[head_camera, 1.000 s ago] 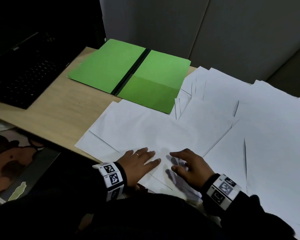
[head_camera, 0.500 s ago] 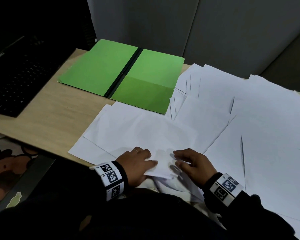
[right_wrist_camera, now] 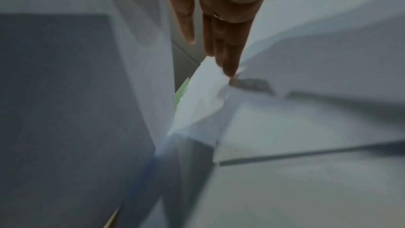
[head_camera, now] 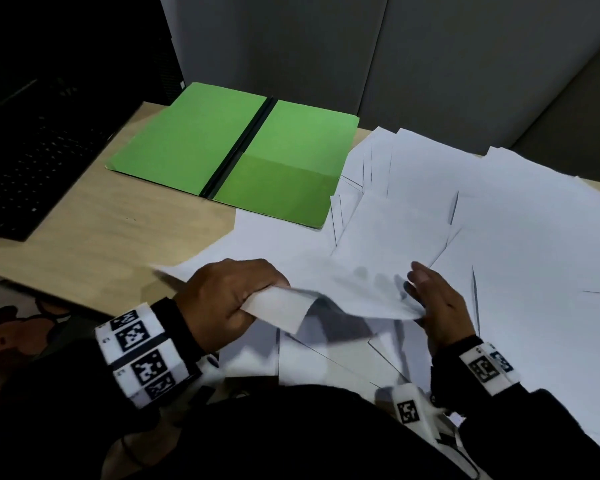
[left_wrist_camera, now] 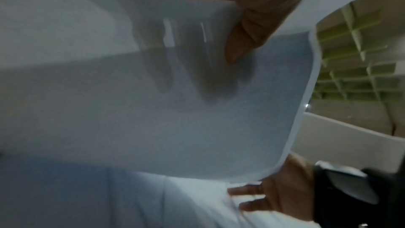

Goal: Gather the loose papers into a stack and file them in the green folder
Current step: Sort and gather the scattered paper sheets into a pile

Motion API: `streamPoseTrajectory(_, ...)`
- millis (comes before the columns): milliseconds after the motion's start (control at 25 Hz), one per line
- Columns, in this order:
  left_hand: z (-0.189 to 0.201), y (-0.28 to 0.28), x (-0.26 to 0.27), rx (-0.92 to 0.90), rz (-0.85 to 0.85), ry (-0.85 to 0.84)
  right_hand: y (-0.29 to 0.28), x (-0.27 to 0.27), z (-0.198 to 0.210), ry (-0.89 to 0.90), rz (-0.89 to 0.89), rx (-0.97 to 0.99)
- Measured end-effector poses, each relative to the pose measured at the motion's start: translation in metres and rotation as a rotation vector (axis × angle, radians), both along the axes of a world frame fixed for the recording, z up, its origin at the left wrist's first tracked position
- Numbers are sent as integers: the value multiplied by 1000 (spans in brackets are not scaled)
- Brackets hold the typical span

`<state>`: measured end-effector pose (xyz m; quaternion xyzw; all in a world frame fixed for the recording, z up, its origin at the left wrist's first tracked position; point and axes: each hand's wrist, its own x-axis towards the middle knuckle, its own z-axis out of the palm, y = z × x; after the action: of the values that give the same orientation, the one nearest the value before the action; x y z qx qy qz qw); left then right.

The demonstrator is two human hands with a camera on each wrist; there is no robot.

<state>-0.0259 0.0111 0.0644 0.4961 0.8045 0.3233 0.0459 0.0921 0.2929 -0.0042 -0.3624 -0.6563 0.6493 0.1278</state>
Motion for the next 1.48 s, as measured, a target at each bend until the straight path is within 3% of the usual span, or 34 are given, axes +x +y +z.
streamPoseTrajectory(80, 9, -1, 4, 177, -43, -48, 7, -1, 11, -58, -49, -326)
streamPoseTrajectory(240, 4, 6, 16, 323, -61, -127, 10, 7, 21, -213, 260, -554)
streamPoseTrajectory(440, -16, 7, 9, 293, -65, -279, -15, 22, 7, -270, 233, -555)
streamPoseTrajectory(640, -55, 7, 4, 186, 70, -531, -2, 27, -5, -273, 89, -250)
streamPoseTrajectory(760, -68, 8, -1, -5, 141, -378, 13, 41, -4, -256, -10, -190)
streamPoseTrajectory(1000, -71, 21, -11, -529, 288, -318, 32, 68, -7, -306, -35, -108)
streamPoseTrajectory(1240, -77, 19, 15, -856, -82, 92, 63, 102, -7, -294, -188, -101)
streamPoseTrajectory(1320, -88, 19, 26, -989, -109, 174, 67, 109, -11, -281, -208, -129)
streamPoseTrajectory(1400, -92, 19, 27, -989, -91, 188, 67, 110, -13, -297, -217, -132)
streamPoseTrajectory(1480, -87, 16, 23, -835, -125, 230, 62, 109, -11, -284, -208, -121)
